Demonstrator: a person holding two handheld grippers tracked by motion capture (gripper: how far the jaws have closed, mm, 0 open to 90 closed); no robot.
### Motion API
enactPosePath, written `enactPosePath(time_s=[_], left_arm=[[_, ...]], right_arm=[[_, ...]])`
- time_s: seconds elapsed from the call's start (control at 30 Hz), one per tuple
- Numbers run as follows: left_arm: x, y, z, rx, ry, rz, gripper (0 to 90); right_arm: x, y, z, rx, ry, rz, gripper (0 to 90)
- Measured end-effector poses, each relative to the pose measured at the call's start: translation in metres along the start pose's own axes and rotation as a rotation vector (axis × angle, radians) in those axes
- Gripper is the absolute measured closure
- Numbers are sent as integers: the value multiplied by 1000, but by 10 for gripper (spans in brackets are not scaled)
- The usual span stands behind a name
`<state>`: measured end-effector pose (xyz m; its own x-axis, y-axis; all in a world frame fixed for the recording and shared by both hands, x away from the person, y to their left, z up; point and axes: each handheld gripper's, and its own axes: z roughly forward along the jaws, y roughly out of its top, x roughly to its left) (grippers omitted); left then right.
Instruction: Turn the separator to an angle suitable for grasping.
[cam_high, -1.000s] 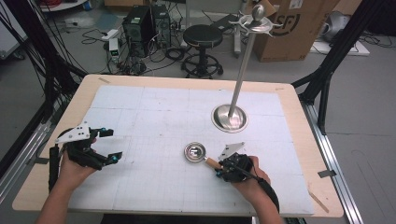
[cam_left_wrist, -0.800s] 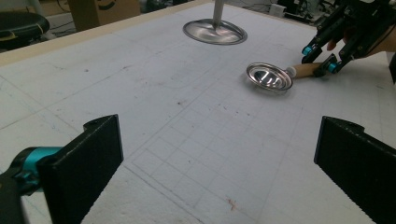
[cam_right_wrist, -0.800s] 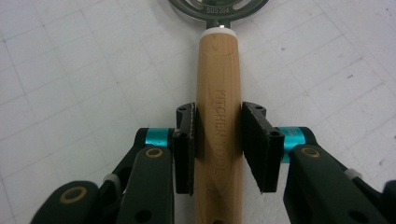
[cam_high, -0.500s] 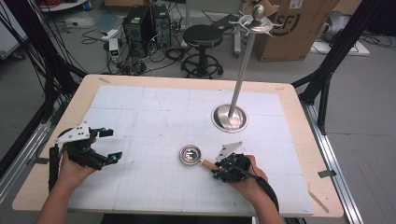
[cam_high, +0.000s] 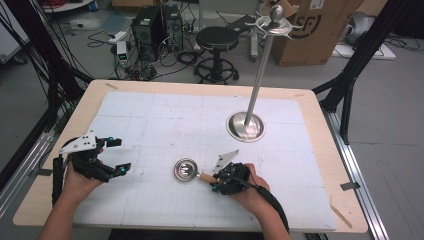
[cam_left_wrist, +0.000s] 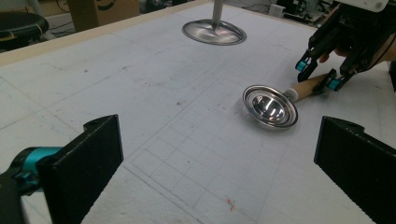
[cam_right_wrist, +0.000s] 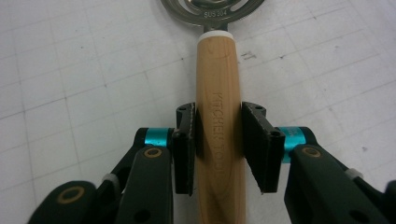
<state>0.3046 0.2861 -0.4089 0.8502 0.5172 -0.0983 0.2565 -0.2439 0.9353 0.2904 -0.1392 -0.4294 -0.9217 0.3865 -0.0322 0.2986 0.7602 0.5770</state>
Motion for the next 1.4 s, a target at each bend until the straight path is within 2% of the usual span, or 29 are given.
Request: enactPosePath(time_s=[0.07, 0.23, 0.27, 0.37, 0.4, 0.43, 0.5, 0.6, 0.67, 0.77, 0.87, 1.07, 1.2, 1.33, 1.4], left_arm=[[0, 0, 0, 3, -1, -2, 18], [0, 0, -1, 3, 2, -1, 18], [1, 0, -1, 0, 0, -3, 18], [0, 0, -1, 0, 2, -4, 18], [0, 0, -1, 3, 3, -3, 18], [0, 0, -1, 2, 3, -2, 18], [0, 0, -1, 2, 1, -2, 18], [1, 0, -1, -5, 3, -6, 18], [1, 0, -1, -5, 2, -5, 18], [1, 0, 0, -2, 0, -7, 18], [1, 0, -1, -5, 1, -6, 18], [1, 0, -1, -4, -1, -6, 18], [1, 0, 0, -2, -2, -5, 18], [1, 0, 0, -6, -2, -9, 18], [1, 0, 0, -4, -2, -6, 18]], right_arm=[[0, -1, -1, -5, -13, 13, 514], [6, -12, -11, -14, -27, 27, 508], [6, -21, -15, -13, -38, 42, 526], [5, -28, -19, -5, -42, 66, 570], [4, -30, -20, -5, -22, 73, 625], [4, -30, -20, -5, -22, 73, 625], [5, -26, -19, 14, -20, 41, 664], [3, -21, -18, 23, -10, 30, 681], [0, -18, -18, 19, 18, 31, 693], [-1, -13, -16, 20, 27, 17, 693], [-1, -7, -8, 45, 14, -6, 640], [-3, -3, -6, 54, 27, -16, 660], [-6, 1, -5, 38, 49, -26, 677], [-7, 10, 1, 34, 78, -61, 678], [-6, 12, 2, 35, 78, -66, 677]])
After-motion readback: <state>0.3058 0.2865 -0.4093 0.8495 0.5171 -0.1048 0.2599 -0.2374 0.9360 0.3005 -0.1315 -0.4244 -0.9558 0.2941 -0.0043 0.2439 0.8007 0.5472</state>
